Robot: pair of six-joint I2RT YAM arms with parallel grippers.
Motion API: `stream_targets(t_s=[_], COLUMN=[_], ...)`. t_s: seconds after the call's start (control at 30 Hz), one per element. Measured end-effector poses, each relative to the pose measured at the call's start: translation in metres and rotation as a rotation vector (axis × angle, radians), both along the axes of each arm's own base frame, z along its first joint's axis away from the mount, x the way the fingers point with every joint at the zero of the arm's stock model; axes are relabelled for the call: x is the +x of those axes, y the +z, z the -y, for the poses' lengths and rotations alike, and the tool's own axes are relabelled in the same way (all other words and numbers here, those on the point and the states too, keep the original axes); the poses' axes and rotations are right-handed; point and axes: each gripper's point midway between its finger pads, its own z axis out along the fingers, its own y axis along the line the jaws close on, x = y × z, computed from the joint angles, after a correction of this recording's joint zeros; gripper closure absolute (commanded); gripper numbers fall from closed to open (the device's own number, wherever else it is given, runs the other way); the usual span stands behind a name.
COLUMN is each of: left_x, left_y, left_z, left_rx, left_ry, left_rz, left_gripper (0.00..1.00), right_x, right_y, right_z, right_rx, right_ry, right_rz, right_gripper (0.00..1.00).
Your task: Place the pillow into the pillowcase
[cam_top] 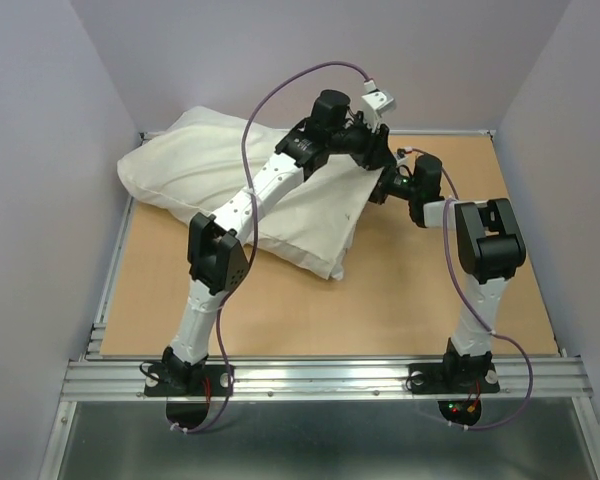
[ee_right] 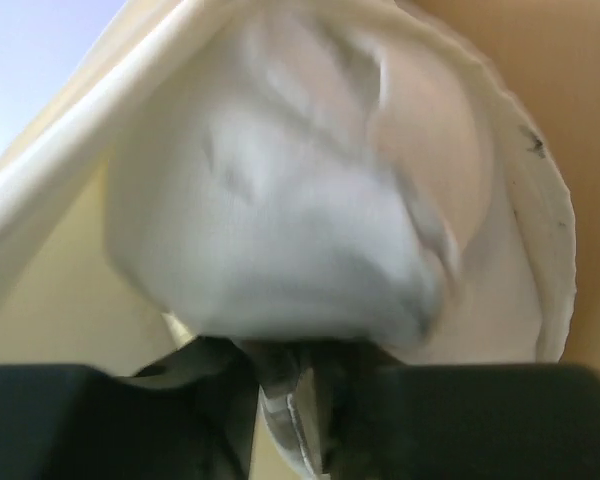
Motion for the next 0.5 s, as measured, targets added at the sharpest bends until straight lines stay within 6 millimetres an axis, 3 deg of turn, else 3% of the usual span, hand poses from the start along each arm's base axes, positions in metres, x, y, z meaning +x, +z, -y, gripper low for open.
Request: stream_targets(t_s=[0.03, 0.1, 0.23, 0.27, 0.4, 0.5], left_x=[0.008, 0.019, 0.025, 0.021, -0.021, -0.07], left_y=[-0.002, -0.007, -0.014, -0.014, -0.012, -0.011], left_z=[-0.005, -0.017, -0.053, -0.068, -0.125, -0.16], left_rx=[0.015, 0.052, 0.175, 0.214, 0.343, 0.423], left_ry=[0.027, 0.068, 0.155, 0.176, 0.197, 0.165], left_rz=[0.015, 0.038, 0.095, 0.114, 0.156, 0.197], left_gripper=[0.37, 0.3, 0.3, 0.3, 0.3, 0.3], right_x=[0.0, 0.002, -0.008, -0.011, -0.039, -0.059], right_y=[0.0, 0.0, -0.012, -0.015, -0.029, -0.032], right_z=[0.0, 0.001, 0.009, 0.012, 0.025, 0.032], right_rx=[0.002, 0.005, 0.007, 0.006, -0.008, -0.06], right_ry=[-0.002, -0.014, -0.033, -0.04, -0.041, -0.034], right_rz=[-0.003, -0.011, -0.046, -0.058, -0.132, -0.149], right_gripper=[0.54, 0.4, 0.19, 0.02, 0.01, 0.02])
